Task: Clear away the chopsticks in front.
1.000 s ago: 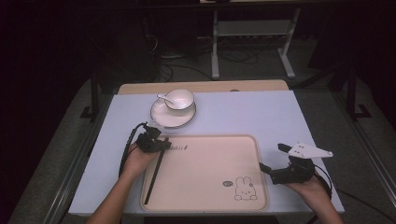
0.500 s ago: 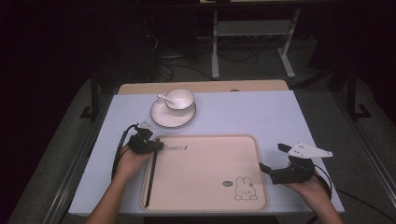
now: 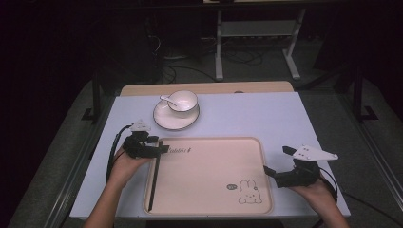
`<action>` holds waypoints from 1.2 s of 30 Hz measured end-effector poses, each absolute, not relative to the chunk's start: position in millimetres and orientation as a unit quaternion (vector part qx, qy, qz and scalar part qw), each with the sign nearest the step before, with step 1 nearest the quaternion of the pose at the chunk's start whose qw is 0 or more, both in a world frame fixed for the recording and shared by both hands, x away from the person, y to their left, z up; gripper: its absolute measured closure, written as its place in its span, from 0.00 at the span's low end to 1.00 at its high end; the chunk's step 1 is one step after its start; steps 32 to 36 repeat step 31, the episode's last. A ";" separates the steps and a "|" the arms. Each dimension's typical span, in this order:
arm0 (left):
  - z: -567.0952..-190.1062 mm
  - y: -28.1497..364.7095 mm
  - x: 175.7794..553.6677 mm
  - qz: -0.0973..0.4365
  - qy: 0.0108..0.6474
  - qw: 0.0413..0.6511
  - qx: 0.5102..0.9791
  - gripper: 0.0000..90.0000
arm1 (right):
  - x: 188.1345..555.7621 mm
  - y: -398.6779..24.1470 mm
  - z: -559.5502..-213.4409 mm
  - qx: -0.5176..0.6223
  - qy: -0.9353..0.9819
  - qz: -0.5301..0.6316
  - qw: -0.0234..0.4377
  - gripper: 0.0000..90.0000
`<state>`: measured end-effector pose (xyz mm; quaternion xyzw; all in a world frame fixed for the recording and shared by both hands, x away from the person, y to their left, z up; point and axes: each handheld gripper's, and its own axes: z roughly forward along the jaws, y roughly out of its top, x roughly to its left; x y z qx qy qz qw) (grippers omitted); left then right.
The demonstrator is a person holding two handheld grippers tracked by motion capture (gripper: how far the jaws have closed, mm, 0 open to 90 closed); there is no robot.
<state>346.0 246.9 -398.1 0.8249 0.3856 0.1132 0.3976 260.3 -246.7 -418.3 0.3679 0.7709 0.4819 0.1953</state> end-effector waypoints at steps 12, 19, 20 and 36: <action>-393.2 265.3 298.2 0.144 0.364 0.445 0.805 0.22 | 259.4 -245.4 -417.7 0.365 0.771 0.483 0.196 0.00; -401.1 275.9 277.4 0.156 0.366 0.455 0.797 0.18 | 256.5 -247.2 -412.9 0.365 0.763 0.494 0.200 0.00; -401.6 276.9 275.1 0.157 0.363 0.458 0.796 0.18 | 256.0 -247.8 -412.0 0.365 0.762 0.496 0.202 0.00; -402.8 276.0 274.1 0.163 0.352 0.462 0.798 0.16 | 254.5 -248.1 -410.5 0.363 0.760 0.498 0.205 0.00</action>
